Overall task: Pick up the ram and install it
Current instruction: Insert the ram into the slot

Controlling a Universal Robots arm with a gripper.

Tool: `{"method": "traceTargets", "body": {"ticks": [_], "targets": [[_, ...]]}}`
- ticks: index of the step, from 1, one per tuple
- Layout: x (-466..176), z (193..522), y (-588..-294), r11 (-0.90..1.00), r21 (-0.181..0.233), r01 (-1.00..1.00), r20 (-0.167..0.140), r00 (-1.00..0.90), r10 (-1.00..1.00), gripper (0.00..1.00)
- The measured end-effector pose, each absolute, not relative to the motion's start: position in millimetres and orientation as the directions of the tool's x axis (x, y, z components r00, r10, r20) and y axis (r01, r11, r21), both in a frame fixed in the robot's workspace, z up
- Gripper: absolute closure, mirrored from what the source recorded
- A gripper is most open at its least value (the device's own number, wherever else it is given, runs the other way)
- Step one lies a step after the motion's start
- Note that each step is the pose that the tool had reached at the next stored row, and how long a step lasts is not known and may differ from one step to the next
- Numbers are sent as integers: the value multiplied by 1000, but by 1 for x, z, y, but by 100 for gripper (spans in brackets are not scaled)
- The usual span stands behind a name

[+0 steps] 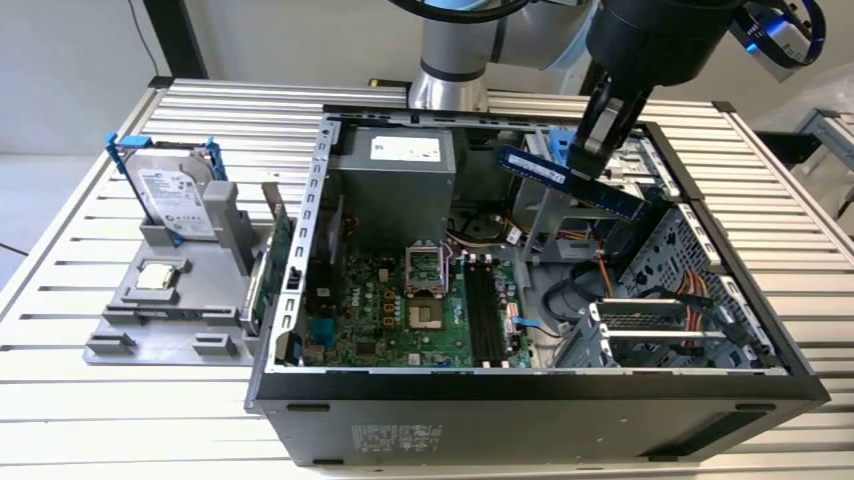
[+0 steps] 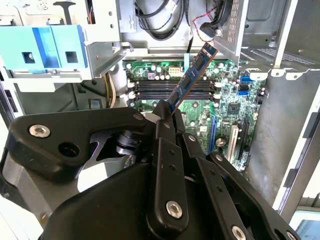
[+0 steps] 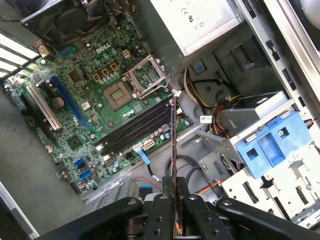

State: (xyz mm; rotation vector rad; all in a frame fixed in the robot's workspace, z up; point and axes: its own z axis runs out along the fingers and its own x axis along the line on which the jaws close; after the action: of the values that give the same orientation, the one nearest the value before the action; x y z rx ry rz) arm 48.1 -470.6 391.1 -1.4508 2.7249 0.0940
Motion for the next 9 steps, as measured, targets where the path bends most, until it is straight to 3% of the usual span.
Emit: {"method": "traceTargets", "body": {"ticks": [9], "targets": [[48, 391, -471, 568, 29, -823, -75, -568, -820, 100]]}}
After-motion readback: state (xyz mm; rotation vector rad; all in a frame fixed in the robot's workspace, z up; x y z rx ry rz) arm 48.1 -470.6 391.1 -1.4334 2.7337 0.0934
